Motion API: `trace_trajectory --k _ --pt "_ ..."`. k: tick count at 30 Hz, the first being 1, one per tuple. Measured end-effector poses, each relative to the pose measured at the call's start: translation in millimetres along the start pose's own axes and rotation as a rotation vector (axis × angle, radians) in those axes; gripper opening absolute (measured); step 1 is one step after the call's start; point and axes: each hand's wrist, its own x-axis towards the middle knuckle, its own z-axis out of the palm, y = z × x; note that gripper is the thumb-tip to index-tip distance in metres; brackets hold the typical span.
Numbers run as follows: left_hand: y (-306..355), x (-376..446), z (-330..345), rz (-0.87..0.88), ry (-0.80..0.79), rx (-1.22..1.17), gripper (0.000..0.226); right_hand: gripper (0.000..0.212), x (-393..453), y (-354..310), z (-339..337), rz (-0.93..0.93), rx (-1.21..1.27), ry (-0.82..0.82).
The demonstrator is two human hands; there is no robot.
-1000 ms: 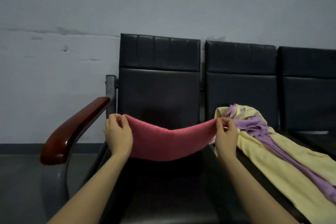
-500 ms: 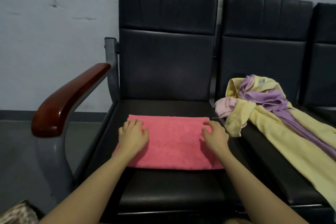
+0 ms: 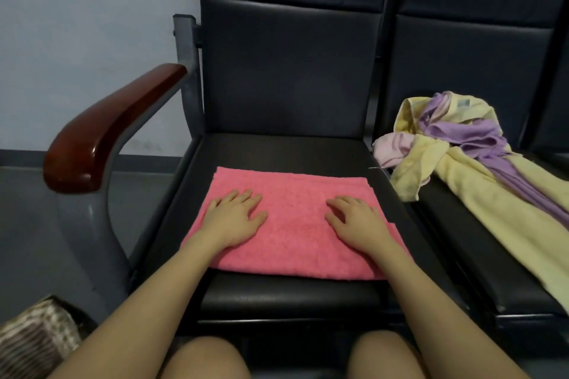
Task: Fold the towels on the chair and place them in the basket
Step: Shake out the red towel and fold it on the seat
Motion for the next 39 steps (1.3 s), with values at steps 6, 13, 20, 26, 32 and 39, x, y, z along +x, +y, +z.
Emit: trace_trajectory --k 6,13,20,26,32,39 --pt "-0.5 -18.4 -9.3 0.011 0.051 -0.049 0.051 0.031 -16.1 -2.3 -8.2 -0.023 0.079 0.025" --pt "-5.1 23.1 -20.9 -0.046 0.177 -0.105 0.043 0.022 14.3 16.6 -20.8 0.149 0.225 0.222" --pt "-22.7 62.6 -21.0 -0.171 0.22 -0.051 0.038 0.03 50.6 31.8 -13.1 0.23 0.073 0.199" --pt "-31.9 67.9 -11.7 -0.22 0.274 -0.129 0.026 0.017 59.7 35.9 -4.5 0.301 0.03 0.184" --pt "-29.3 59.2 -20.7 -0.119 0.495 -0.223 0.014 0.012 47.6 34.3 -5.9 0.212 0.167 0.357" --pt "-33.6 46.2 -21.5 -0.005 0.566 -0.245 0.012 0.017 34.4 32.7 -14.9 0.167 0.175 0.36"
